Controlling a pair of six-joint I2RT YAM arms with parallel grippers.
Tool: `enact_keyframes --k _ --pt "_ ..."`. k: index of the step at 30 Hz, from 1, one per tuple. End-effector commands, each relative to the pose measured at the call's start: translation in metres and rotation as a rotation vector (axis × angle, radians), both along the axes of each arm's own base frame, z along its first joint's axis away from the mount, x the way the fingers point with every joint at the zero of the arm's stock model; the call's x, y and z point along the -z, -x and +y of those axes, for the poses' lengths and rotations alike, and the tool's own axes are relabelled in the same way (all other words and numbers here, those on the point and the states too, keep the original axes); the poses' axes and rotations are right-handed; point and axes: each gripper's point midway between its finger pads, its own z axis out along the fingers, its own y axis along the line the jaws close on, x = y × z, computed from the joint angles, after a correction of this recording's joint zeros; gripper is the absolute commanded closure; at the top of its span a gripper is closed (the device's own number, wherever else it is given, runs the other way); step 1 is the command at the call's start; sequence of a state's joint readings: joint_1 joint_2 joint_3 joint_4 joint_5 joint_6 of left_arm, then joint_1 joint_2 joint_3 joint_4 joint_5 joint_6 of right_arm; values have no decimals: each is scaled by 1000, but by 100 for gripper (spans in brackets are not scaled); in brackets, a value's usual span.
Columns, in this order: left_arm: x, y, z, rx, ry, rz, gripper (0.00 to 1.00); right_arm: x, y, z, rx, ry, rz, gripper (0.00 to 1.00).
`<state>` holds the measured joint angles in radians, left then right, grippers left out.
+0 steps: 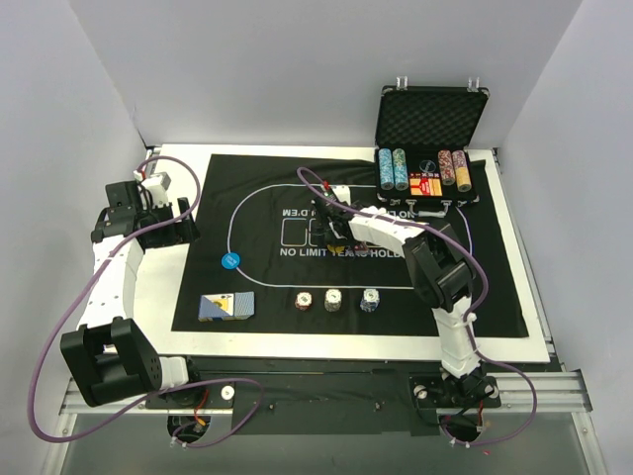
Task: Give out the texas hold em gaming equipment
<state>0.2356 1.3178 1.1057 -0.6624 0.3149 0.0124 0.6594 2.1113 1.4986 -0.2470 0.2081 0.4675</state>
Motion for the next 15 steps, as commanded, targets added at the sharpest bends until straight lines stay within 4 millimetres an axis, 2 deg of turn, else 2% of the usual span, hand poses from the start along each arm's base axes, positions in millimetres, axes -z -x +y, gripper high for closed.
enact_keyframes --k 1,3,6,10,15 --pt "-13 -5 2 10 -20 -61 7 8 23 -18 -3 36 73 43" --pt "-14 -4 3 8 -25 -64 7 11 25 -16 -2 25 83 47" --pt "-18 -4 4 7 -31 -69 7 13 28 -11 0 -1 101 58" --pt "-20 -5 4 9 -36 -76 7 12 32 -7 -9 -8 108 65" --pt "-16 -5 3 7 -27 -66 7 5 16 10 -17 -39 86 73"
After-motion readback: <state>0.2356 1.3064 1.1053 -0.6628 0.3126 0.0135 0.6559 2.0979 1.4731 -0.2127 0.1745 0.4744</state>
